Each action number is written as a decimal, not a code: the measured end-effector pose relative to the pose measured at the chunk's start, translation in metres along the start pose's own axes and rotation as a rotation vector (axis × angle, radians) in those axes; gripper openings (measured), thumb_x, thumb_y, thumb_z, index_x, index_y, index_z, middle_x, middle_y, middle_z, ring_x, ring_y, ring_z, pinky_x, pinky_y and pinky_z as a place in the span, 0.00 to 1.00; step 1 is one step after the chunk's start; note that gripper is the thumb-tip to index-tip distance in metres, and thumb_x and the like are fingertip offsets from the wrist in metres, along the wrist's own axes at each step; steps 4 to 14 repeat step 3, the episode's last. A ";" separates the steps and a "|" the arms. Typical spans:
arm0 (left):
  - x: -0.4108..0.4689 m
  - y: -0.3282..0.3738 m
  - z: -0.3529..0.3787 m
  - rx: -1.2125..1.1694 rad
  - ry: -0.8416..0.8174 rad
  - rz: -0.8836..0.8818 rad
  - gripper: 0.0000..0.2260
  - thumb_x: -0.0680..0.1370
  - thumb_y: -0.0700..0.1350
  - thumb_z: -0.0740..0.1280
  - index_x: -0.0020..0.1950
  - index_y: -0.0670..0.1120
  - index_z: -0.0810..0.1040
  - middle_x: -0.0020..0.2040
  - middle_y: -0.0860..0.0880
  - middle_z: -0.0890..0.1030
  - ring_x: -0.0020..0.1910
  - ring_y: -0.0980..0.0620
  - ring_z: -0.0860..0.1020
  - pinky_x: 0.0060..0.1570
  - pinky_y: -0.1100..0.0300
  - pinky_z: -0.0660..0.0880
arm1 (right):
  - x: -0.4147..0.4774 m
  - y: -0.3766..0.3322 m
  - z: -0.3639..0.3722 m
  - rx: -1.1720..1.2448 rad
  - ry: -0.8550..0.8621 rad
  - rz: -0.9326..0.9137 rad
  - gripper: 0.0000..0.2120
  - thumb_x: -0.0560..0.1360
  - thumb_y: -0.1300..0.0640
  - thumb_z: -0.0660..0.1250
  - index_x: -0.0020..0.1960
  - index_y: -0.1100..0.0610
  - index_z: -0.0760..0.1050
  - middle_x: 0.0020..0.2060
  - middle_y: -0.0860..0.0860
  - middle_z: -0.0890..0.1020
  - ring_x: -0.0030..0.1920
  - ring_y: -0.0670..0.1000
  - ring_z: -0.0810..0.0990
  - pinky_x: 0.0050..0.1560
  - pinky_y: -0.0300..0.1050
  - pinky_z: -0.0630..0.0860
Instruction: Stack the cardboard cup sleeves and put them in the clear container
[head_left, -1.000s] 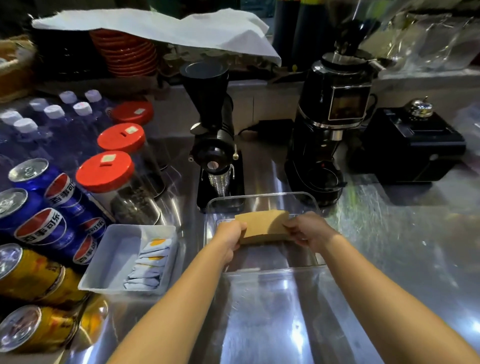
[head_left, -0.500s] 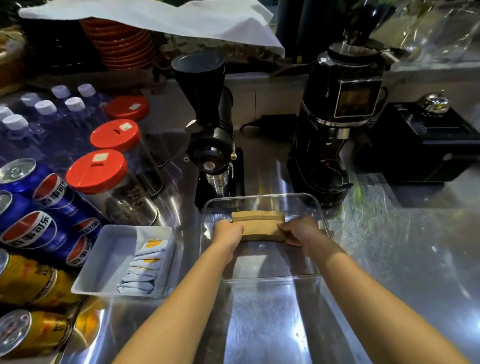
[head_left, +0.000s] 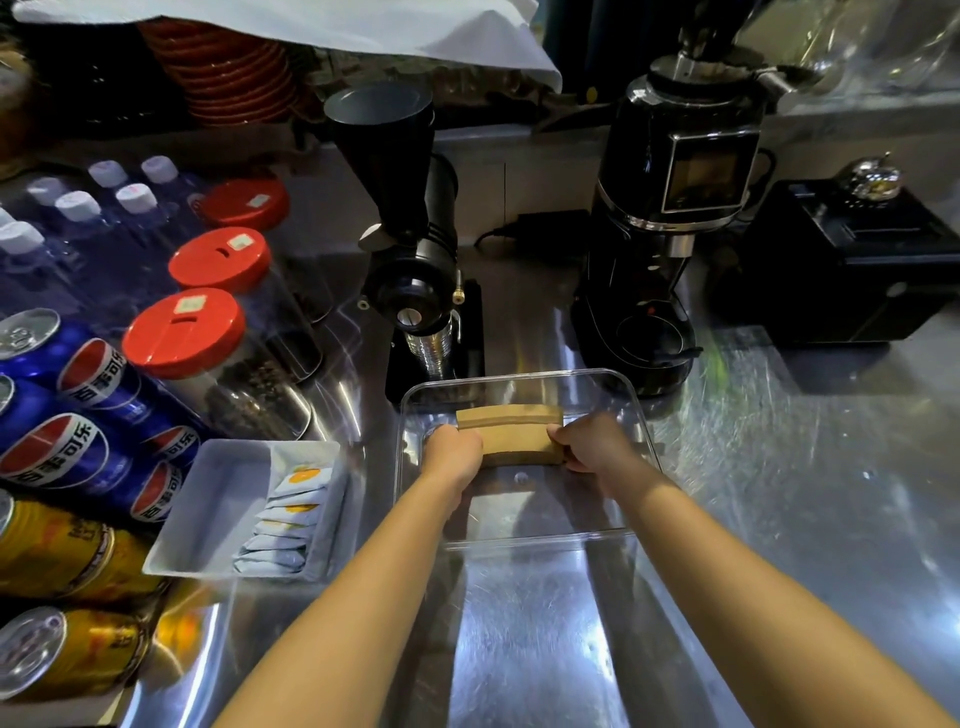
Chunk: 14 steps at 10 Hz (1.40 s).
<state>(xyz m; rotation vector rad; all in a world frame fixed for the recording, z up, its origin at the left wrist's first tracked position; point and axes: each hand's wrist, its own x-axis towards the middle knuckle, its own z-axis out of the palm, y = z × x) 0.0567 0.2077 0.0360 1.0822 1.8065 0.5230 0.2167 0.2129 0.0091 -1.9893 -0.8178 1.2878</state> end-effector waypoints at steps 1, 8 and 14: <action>-0.005 0.003 -0.004 0.037 0.013 -0.002 0.07 0.74 0.43 0.61 0.50 0.41 0.70 0.47 0.44 0.73 0.42 0.45 0.72 0.33 0.57 0.65 | -0.007 -0.003 -0.003 -0.050 -0.013 -0.006 0.11 0.72 0.56 0.68 0.35 0.60 0.71 0.26 0.55 0.73 0.27 0.52 0.73 0.31 0.44 0.72; -0.021 0.015 -0.027 0.224 0.088 0.190 0.23 0.75 0.49 0.62 0.68 0.42 0.65 0.65 0.43 0.73 0.61 0.41 0.73 0.59 0.49 0.72 | -0.033 -0.029 -0.028 -0.258 -0.066 -0.220 0.09 0.72 0.53 0.66 0.42 0.59 0.73 0.34 0.53 0.75 0.37 0.53 0.76 0.32 0.43 0.68; -0.021 0.015 -0.027 0.224 0.088 0.190 0.23 0.75 0.49 0.62 0.68 0.42 0.65 0.65 0.43 0.73 0.61 0.41 0.73 0.59 0.49 0.72 | -0.033 -0.029 -0.028 -0.258 -0.066 -0.220 0.09 0.72 0.53 0.66 0.42 0.59 0.73 0.34 0.53 0.75 0.37 0.53 0.76 0.32 0.43 0.68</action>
